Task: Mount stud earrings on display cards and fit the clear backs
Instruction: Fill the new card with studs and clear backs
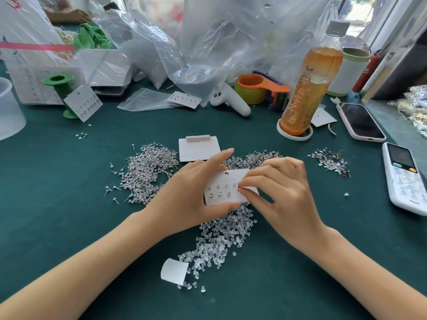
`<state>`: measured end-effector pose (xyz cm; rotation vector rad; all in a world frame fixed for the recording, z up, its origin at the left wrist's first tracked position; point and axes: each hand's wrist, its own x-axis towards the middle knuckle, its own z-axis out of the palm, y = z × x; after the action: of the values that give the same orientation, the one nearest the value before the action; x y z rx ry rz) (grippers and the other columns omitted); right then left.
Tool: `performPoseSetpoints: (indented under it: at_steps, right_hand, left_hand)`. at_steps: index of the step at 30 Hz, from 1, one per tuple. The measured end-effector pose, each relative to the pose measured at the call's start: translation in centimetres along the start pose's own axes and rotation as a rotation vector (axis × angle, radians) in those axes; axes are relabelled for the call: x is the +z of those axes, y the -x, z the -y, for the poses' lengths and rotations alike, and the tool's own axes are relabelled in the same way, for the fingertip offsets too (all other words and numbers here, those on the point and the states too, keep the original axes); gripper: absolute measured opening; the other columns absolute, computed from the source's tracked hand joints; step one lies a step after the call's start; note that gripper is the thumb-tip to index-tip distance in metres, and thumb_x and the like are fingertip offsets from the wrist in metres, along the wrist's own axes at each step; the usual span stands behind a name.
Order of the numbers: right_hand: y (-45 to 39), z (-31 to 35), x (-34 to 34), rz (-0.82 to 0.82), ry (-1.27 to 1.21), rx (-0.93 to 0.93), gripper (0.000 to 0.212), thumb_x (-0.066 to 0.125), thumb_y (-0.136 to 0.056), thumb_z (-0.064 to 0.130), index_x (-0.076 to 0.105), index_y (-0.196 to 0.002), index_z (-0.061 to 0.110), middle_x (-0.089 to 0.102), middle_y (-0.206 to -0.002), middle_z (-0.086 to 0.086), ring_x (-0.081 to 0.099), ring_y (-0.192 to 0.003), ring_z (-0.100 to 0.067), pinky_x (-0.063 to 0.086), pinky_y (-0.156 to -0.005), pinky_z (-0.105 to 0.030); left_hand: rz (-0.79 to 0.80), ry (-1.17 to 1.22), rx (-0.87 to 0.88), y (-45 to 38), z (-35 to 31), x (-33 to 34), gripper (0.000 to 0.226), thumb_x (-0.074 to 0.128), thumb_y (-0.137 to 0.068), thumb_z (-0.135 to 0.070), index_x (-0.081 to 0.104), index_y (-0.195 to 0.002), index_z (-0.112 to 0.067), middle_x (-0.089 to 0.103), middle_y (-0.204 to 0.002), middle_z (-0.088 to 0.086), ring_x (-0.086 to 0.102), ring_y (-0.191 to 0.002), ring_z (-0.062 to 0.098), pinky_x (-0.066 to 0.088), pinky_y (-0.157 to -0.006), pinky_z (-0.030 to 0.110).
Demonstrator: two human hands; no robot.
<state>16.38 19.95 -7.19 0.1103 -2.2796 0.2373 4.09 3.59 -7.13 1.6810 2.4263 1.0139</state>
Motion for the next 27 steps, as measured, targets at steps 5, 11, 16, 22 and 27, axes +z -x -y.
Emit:
performPoseSetpoints:
  at_steps: [5, 11, 16, 22, 27]
  right_hand:
    - [-0.04, -0.02, 0.02, 0.028, -0.054, 0.049, 0.007, 0.075, -0.080, 0.018, 0.073, -0.078, 0.012, 0.071, -0.086, 0.005, 0.060, -0.088, -0.021, 0.039, -0.084, -0.038]
    - [-0.09, -0.16, -0.15, 0.029, -0.031, 0.002, 0.008, 0.073, -0.083, 0.019, 0.073, -0.080, 0.011, 0.071, -0.087, 0.004, 0.060, -0.088, -0.021, 0.037, -0.086, -0.037]
    - [-0.10, -0.27, -0.16, 0.033, -0.035, -0.016, 0.008, 0.073, -0.083, 0.018, 0.073, -0.080, 0.011, 0.071, -0.088, 0.004, 0.059, -0.090, -0.021, 0.036, -0.086, -0.035]
    - [-0.05, -0.32, -0.01, 0.045, -0.037, -0.022, 0.010, 0.071, -0.085, 0.020, 0.074, -0.080, 0.012, 0.071, -0.090, 0.004, 0.057, -0.094, -0.020, 0.035, -0.088, -0.033]
    - [0.07, 0.03, -0.26, 0.084, -0.121, 0.063, 0.018, 0.066, -0.086, 0.026, 0.074, -0.094, 0.012, 0.069, -0.099, 0.004, 0.056, -0.100, -0.020, 0.040, -0.088, -0.036]
  left_hand:
    - [0.005, -0.005, -0.004, 0.05, 0.00, 0.05, 0.087, 0.062, -0.072, -0.064, 0.022, -0.145, -0.037, 0.058, -0.122, -0.010, 0.049, -0.113, 0.005, 0.038, -0.094, 0.017]
    - [-0.014, 0.000, 0.003, 0.05, -0.08, 0.03, 0.087, 0.066, -0.072, -0.060, 0.026, -0.145, -0.034, 0.059, -0.122, -0.008, 0.050, -0.114, 0.005, 0.037, -0.096, 0.016]
    - [-0.016, -0.006, 0.009, 0.05, -0.12, -0.04, 0.087, 0.066, -0.071, -0.060, 0.026, -0.144, -0.034, 0.060, -0.122, -0.007, 0.047, -0.114, 0.003, 0.028, -0.096, 0.004]
    - [-0.027, 0.003, 0.010, -0.01, -0.09, -0.08, 0.086, 0.063, -0.072, -0.062, 0.026, -0.144, -0.034, 0.060, -0.121, -0.006, 0.047, -0.114, 0.001, 0.028, -0.096, 0.004]
    - [-0.049, 0.007, 0.024, 0.01, -0.18, -0.17, 0.085, 0.061, -0.072, -0.063, 0.026, -0.144, -0.033, 0.060, -0.121, -0.006, 0.050, -0.112, 0.007, 0.036, -0.095, 0.014]
